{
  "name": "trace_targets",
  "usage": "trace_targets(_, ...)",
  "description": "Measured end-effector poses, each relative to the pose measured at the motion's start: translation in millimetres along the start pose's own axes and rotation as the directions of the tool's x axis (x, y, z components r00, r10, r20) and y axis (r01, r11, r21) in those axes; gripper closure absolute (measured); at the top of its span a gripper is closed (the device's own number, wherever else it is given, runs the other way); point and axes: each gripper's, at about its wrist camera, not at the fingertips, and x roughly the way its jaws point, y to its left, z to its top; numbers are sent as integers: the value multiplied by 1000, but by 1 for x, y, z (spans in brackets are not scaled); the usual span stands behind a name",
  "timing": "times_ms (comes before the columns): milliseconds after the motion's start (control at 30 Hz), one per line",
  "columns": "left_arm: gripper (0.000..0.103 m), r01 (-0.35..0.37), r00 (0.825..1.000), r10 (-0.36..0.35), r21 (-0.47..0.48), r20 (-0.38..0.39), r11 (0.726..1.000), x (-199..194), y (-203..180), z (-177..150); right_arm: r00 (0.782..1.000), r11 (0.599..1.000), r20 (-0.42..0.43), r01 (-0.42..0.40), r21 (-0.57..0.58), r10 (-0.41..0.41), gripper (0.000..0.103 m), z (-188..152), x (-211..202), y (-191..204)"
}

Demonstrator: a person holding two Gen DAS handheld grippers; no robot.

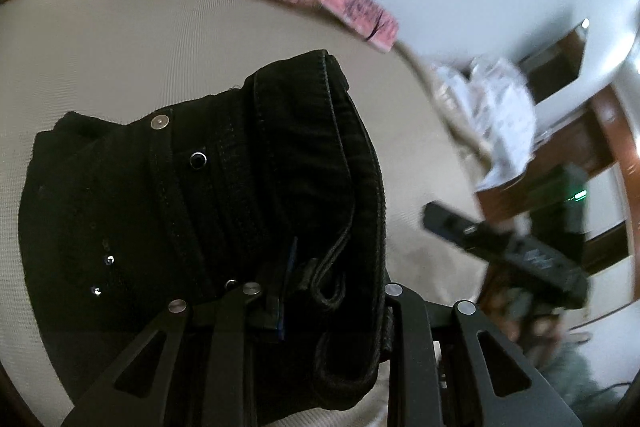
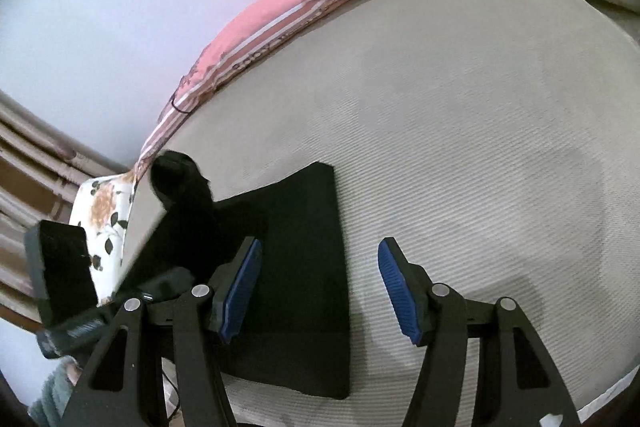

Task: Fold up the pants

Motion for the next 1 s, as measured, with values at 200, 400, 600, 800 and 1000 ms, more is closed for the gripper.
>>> trace_targets(200,75,-164,986,167,79,-27,983,27,-22,-9,1000,999,-3,-21,45,22,44,0,2,-15)
trace_targets(400,65,-221,974,226,147,-21,964,14,-21,-16,999,999,-14,-32,34,32,44,0,4,-16)
trace_targets(600,38,-253,965,262,224,-9,941,29,-36,-22,999,999,-22,-27,26,27,44,-1,6,-14)
trace_targets(800,26,-214,977,204,260,66,942,10,-62,-18,1000,999,-14,-19,27,20,44,0,4,-13)
trace_targets(1000,25,-249,966,235,146,105,957,-34,-19,-13,995,995,-70,-82,-53,78,44,2,12,0)
